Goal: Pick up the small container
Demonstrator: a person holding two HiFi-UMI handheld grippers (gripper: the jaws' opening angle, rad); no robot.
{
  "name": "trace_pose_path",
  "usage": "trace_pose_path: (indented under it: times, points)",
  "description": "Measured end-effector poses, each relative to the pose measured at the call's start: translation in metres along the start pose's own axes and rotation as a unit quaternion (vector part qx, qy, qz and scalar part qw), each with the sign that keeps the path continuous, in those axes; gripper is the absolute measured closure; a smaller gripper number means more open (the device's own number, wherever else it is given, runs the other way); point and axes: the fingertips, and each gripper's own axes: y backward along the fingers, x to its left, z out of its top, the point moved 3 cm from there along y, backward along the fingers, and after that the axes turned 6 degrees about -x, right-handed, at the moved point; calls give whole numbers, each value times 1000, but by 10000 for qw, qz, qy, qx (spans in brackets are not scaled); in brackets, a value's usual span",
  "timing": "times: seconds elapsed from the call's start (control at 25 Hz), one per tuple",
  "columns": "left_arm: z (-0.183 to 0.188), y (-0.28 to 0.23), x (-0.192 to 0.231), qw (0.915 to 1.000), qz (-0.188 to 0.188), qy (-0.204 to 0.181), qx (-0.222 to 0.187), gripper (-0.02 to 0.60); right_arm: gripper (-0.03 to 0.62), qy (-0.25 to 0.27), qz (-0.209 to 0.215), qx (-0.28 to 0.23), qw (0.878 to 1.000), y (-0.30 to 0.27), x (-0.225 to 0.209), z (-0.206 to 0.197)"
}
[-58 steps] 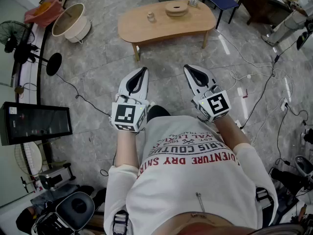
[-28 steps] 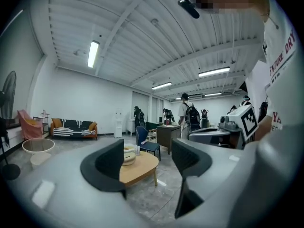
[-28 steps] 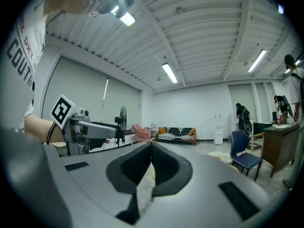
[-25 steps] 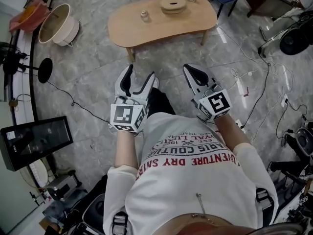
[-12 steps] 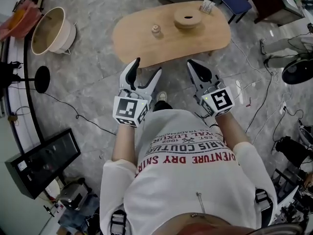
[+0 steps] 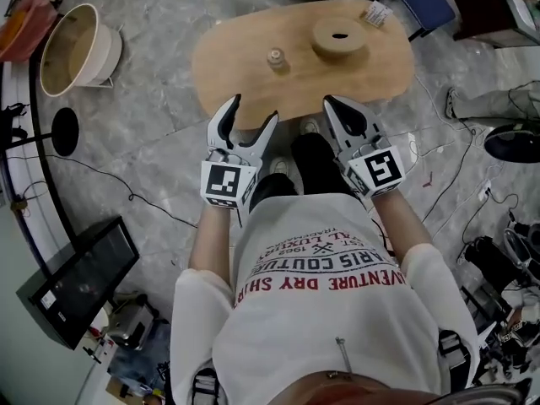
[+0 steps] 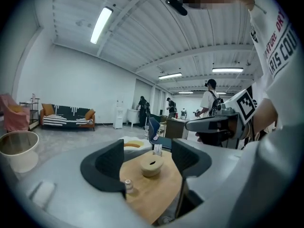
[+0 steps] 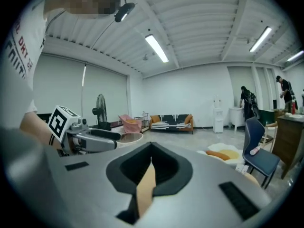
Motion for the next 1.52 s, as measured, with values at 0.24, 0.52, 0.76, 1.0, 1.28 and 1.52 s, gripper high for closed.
trace_pose_path:
  times: [0.24, 0.52, 0.76, 1.0, 1.28, 1.52]
  points:
    - [-58, -70, 37, 9986, 365, -192, 331, 278, 586, 484, 587, 276, 9967, -69, -57, -40]
    - [-140, -130, 66, 9909, 1036, 132, 852, 255, 586, 220, 1018, 434, 9936, -131, -117, -98]
    - [-214, -170, 82, 9877, 1138, 572, 909, 235, 586, -7, 1121, 760, 9908, -174, -153, -173]
    - [-291, -200, 96, 9830, 1278, 822, 1031, 215, 586, -296, 1042, 953, 9895, -196, -172, -244]
    - [-353, -234, 107, 9829, 1353, 655, 1060, 172, 586, -541, 936, 1126, 9877, -207, -186, -299]
    - [-384, -259, 114, 9839, 1374, 514, 1022, 164, 586, -561, 1015, 1003, 9882, -217, -196, -322]
